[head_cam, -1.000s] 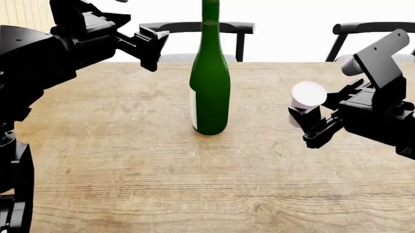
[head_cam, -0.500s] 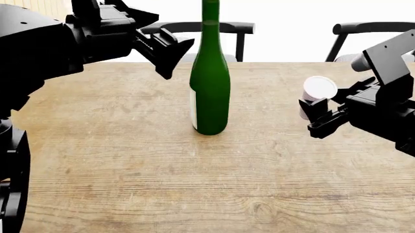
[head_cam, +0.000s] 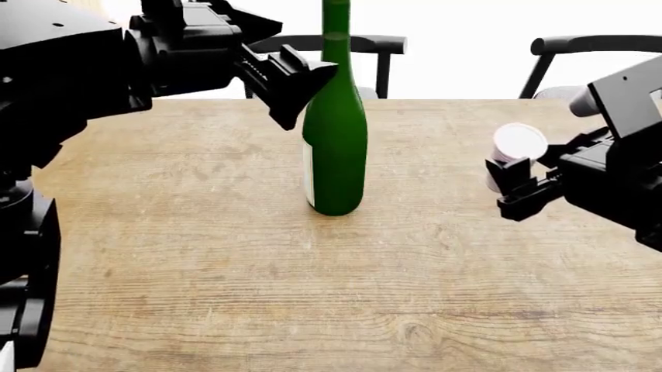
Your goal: Pick the bottle and cup and place them in the sink. Then turn on the water.
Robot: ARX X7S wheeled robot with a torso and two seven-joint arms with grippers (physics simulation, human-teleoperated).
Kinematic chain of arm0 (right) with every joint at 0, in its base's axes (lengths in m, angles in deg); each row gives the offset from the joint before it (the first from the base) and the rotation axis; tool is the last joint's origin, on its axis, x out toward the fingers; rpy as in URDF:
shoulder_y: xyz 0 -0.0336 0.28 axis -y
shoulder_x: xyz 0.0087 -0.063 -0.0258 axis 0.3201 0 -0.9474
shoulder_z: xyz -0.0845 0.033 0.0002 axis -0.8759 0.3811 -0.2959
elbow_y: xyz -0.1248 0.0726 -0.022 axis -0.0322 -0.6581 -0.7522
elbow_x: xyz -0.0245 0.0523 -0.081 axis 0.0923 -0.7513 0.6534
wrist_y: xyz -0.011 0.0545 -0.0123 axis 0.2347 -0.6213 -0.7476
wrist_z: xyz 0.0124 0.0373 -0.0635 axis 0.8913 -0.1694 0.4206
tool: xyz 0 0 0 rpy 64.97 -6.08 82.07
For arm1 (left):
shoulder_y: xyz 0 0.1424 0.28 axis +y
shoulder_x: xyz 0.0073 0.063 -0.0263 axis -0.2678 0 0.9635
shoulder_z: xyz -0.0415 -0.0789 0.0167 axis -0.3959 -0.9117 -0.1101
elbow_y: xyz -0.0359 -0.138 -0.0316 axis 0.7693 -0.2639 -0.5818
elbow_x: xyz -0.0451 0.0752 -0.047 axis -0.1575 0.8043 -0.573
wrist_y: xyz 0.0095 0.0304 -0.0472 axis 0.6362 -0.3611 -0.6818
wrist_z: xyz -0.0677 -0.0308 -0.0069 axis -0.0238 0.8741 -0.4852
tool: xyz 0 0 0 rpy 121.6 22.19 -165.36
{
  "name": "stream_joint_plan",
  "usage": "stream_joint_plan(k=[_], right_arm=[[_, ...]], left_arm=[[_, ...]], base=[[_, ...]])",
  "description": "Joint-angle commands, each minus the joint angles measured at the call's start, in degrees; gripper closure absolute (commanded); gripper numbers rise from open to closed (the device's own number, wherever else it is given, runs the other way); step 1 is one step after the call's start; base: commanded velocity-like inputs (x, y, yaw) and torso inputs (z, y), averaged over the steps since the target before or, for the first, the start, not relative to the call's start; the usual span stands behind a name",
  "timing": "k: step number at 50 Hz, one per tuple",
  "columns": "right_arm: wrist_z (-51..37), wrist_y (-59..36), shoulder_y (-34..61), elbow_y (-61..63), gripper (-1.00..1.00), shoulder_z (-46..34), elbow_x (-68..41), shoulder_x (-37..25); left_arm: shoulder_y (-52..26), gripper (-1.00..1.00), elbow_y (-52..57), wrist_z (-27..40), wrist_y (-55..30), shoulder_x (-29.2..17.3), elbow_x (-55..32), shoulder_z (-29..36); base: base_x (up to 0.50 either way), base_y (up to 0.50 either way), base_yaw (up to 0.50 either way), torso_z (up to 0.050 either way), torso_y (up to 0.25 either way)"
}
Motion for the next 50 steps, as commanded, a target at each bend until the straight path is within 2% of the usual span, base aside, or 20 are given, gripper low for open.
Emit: stream_joint_plan(k=[1,29,50], right_arm=[[-0.33,-0.11,-0.98,0.47,1.0,0.83,-0.44,-0.76],[-0.74,1.24,-2.33,-0.06,1.0,0.82,-1.19,-1.41],[-1.46,1.6,-3.29,0.23,1.0,1.53,-2.01,-2.04]], left_arm=[[-1.7,-1.0,-3.48,-0.54,1.63,1.69,0.76,1.56],[-4.08,-1.0,-17.16,-2.39,9.5,8.61,4.59,7.26],[-4.54,-1.0,-20.99,-2.83,11.84,10.06,5.57,9.46]], base=[[0.0,0.0,0.0,0.0,0.0],[0.0,0.0,0.0,0.0,0.0],[0.0,0.0,0.0,0.0,0.0]])
